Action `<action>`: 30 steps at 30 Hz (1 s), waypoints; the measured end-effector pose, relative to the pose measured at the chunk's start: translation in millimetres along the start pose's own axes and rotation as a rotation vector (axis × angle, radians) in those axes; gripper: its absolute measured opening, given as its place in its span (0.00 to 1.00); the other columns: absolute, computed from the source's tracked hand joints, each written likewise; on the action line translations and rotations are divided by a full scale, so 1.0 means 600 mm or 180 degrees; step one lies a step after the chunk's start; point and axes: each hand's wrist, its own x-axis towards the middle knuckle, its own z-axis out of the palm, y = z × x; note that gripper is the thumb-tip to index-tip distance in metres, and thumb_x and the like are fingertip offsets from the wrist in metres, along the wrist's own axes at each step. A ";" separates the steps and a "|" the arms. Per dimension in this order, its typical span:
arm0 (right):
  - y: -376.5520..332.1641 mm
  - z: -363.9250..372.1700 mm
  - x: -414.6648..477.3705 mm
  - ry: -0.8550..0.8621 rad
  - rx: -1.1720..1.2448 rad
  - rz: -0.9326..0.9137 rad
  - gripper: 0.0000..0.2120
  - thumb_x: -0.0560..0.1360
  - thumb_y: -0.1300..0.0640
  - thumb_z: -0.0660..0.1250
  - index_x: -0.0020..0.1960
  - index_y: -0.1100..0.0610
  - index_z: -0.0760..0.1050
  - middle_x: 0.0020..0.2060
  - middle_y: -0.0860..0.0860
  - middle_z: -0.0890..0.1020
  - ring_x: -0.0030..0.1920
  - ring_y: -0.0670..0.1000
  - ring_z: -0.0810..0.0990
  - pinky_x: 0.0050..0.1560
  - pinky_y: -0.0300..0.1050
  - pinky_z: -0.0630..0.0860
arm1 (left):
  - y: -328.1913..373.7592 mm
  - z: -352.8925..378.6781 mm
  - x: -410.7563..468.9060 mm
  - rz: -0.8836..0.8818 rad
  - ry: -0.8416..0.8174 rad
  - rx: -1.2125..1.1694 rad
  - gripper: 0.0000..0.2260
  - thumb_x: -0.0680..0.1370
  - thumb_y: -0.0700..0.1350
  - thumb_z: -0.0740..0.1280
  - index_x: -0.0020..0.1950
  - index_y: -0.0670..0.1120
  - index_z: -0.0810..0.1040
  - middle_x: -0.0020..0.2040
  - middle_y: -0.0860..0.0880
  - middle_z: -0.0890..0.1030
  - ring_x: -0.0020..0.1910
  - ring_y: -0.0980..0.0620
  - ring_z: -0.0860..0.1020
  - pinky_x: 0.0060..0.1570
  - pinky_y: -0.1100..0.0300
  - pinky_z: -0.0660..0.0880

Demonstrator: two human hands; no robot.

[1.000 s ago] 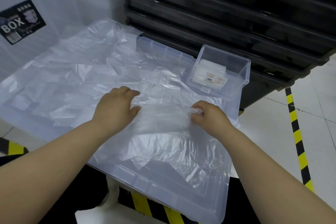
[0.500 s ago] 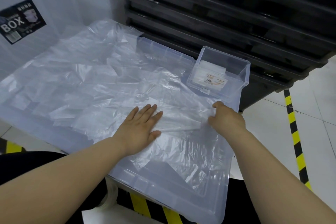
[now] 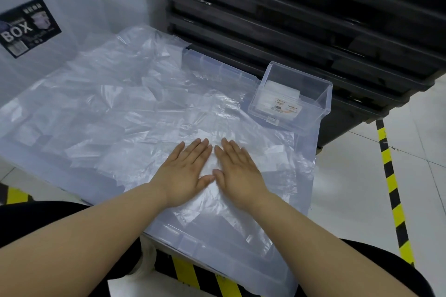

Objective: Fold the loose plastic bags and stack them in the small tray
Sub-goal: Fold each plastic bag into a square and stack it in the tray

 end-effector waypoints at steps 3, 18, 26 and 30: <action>0.020 0.009 -0.005 -0.0086 -0.0080 0.0115 0.45 0.62 0.36 0.27 0.76 0.54 0.39 0.75 0.51 0.39 0.74 0.48 0.37 0.65 0.39 0.28 | -0.001 -0.007 -0.004 -0.0053 0.0005 -0.0029 0.60 0.46 0.68 0.11 0.75 0.47 0.35 0.69 0.57 0.32 0.64 0.61 0.29 0.60 0.64 0.24; 0.076 -0.064 -0.017 0.0103 -0.0188 0.0843 0.24 0.80 0.51 0.55 0.73 0.53 0.56 0.73 0.49 0.57 0.73 0.51 0.52 0.73 0.49 0.40 | -0.046 -0.075 -0.001 -0.1179 0.0236 -0.0509 0.25 0.73 0.53 0.68 0.68 0.50 0.67 0.64 0.50 0.71 0.63 0.49 0.69 0.61 0.57 0.61; 0.053 -0.075 -0.001 0.0391 -0.0015 0.0534 0.23 0.79 0.51 0.58 0.73 0.51 0.59 0.71 0.47 0.61 0.72 0.48 0.54 0.72 0.46 0.41 | -0.052 -0.094 0.001 -0.1353 -0.0232 -0.0680 0.08 0.72 0.50 0.70 0.47 0.49 0.74 0.45 0.55 0.74 0.52 0.50 0.73 0.54 0.57 0.59; 0.051 -0.075 -0.002 0.0501 0.0084 0.0364 0.23 0.78 0.50 0.59 0.72 0.51 0.61 0.70 0.47 0.63 0.72 0.48 0.57 0.72 0.44 0.44 | -0.049 -0.108 -0.010 -0.1171 -0.0069 -0.0733 0.07 0.72 0.48 0.70 0.37 0.50 0.74 0.39 0.55 0.73 0.44 0.51 0.73 0.47 0.60 0.58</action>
